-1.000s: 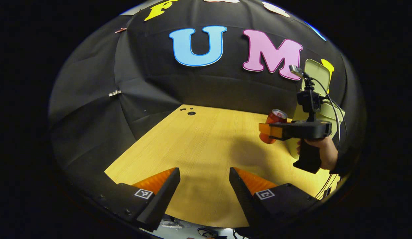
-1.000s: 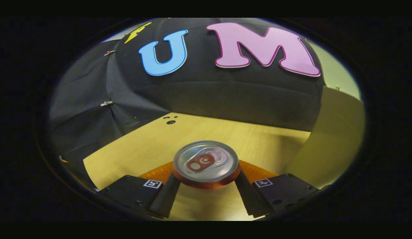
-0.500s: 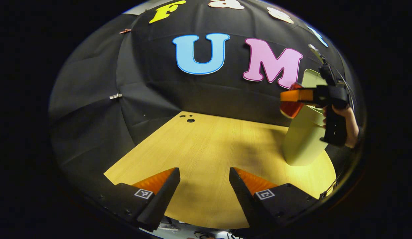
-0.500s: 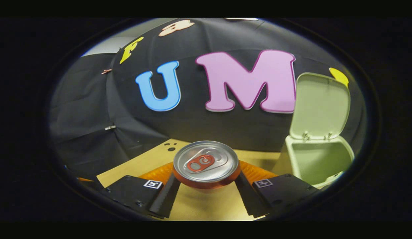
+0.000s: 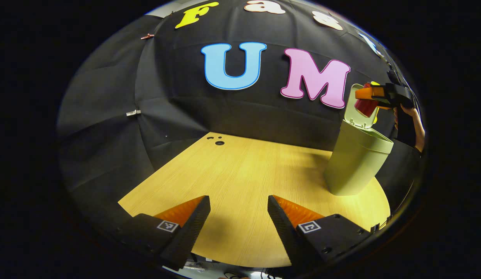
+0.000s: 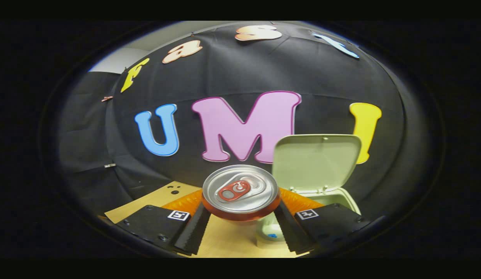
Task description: Press the lid of the desktop garbage bin to open it, pick up the crumpled paper on the desktop and throw it into the bin, then pick up the pop can on the desktop and drop it into the bin, and finally close the garbage bin lid.
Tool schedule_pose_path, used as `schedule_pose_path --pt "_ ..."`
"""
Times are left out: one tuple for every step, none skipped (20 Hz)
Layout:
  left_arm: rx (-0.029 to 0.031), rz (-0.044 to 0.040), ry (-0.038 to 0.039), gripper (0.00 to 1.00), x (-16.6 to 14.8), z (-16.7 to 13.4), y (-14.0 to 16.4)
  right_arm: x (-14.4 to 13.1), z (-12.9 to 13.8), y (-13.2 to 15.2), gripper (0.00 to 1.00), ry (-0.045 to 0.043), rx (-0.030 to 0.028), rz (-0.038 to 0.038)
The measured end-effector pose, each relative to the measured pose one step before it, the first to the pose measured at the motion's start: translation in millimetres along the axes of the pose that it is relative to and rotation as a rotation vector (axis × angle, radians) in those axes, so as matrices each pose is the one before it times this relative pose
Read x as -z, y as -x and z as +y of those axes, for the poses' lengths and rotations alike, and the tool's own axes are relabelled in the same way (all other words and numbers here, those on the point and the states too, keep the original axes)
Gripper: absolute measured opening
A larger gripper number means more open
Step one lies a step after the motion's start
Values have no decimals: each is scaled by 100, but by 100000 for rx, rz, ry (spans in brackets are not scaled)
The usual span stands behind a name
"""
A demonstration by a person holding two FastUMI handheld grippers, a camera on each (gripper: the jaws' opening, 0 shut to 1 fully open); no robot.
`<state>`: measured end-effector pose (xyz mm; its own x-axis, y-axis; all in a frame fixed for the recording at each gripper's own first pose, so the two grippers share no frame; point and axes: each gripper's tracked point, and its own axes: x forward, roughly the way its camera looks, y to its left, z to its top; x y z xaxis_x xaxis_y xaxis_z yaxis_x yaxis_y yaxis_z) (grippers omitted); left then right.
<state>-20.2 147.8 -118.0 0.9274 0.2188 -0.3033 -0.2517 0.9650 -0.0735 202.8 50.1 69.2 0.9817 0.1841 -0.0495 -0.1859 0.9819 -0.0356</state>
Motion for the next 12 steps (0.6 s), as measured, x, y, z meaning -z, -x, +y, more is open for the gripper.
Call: schedule_pose_path --pt "-524 -406 61 96 -44 121 89 22 -1202 202 84 -552 2448 499" --pt "-540 -482 241 96 -110 146 90 5 -972 169 84 -1169 1838 420" --pt "-565 -351 495 96 20 139 50 -76 -1060 121 84 -770 2391 131" --pt "-728 -292 682 96 -69 218 112 -102 -1209 -13 84 -5 2929 -32" --pt "-563 -598 956 96 -85 112 215 -68 -1094 -6 84 260 2692 -250" --pt "-371 -702 1275 96 -170 78 155 -6 -931 -77 84 258 2213 171" --pt "-114 -321 1510 96 55 -43 147 235 -697 -171 84 732 1879 657" --pt "-33 -9 1464 96 78 -49 112 337 -658 -263 84 877 1744 833" --pt "37 -6 1196 96 90 5 106 330 -363 -231 84 484 1296 1010" --pt "-67 -96 682 96 3 -6 146 471 -214 -86 84 -47 796 1512" --pt "-314 -243 257 96 43 16 183 320 105 -60 84 -734 -65 1131" --pt "-183 -151 100 96 -11 67 106 291 81 -70 80 -691 231 678"
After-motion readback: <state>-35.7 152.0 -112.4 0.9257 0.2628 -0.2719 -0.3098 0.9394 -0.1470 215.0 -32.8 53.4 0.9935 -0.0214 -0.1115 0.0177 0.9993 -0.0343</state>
